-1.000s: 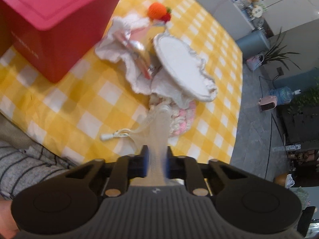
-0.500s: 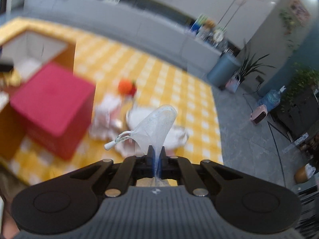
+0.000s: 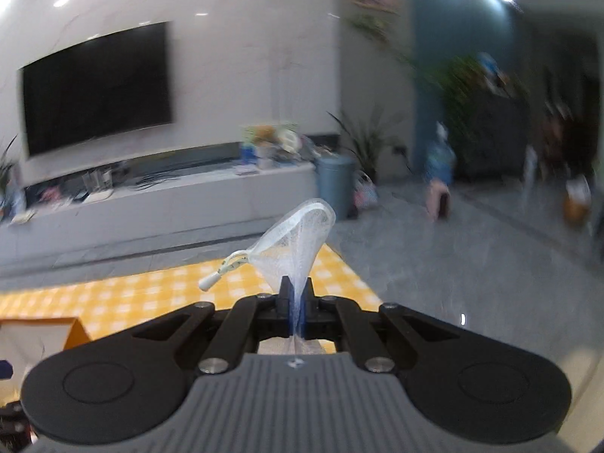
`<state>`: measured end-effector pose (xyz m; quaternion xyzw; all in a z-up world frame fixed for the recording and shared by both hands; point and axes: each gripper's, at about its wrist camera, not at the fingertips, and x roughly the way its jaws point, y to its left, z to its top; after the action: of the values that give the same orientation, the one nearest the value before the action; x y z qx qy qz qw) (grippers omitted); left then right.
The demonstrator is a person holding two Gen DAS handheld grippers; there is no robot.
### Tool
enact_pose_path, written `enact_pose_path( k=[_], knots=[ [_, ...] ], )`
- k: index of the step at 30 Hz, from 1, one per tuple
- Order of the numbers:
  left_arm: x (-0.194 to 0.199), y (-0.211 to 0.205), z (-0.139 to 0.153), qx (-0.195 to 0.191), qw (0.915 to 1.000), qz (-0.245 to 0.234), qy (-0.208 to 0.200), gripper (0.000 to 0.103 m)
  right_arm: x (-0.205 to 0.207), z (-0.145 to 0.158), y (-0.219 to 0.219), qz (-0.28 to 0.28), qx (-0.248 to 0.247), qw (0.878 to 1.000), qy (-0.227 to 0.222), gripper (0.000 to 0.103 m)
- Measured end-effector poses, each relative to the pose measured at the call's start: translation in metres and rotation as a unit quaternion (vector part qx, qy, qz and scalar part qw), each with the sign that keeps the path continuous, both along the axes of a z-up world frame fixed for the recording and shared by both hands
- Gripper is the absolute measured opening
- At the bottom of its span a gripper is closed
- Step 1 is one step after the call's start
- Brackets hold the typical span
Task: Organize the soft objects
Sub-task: 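Grasp the white round pad with the left tool while the right tool holds the mesh bag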
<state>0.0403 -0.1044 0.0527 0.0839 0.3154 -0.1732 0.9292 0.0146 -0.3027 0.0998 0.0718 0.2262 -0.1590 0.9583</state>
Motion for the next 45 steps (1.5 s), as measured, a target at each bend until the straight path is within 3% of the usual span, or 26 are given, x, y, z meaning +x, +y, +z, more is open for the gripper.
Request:
enact_pose_path(
  k=[3,6,14,20,26,30,39,45],
  knots=[
    [0.000,-0.031,0.002,0.012,0.9995,-0.026,-0.007,0.095,0.010,-0.026,-0.005,-0.001,-0.017,1.000,0.022,0.000],
    [0.008,-0.059,0.001,0.023,0.9983,-0.054,0.004,0.095,0.014,-0.051,-0.021,0.002,0.021,0.999,0.029,0.000],
    [0.060,-0.110,-0.023,0.024,0.9915,-0.088,0.092,0.095,0.015,-0.094,-0.072,-0.020,0.087,0.995,0.047,0.000],
    [0.096,-0.128,-0.040,0.006,0.9913,-0.050,0.122,0.095,0.013,-0.115,-0.093,-0.022,0.128,0.990,0.055,0.001],
    [0.119,-0.150,-0.073,0.008,0.9834,-0.036,0.177,0.095,0.006,-0.114,-0.092,-0.022,0.147,0.988,0.051,0.001],
    [0.123,-0.153,-0.092,0.002,0.9794,-0.018,0.201,0.095,0.006,-0.117,-0.095,-0.021,0.154,0.986,0.056,0.001],
    [0.130,-0.144,-0.108,-0.070,0.9695,0.022,0.234,0.095,0.009,-0.121,-0.098,-0.016,0.169,0.983,0.063,0.001],
    [0.127,-0.131,-0.111,-0.066,0.9652,0.053,0.248,0.095,0.008,-0.122,-0.097,-0.017,0.169,0.983,0.064,0.002]
  ],
)
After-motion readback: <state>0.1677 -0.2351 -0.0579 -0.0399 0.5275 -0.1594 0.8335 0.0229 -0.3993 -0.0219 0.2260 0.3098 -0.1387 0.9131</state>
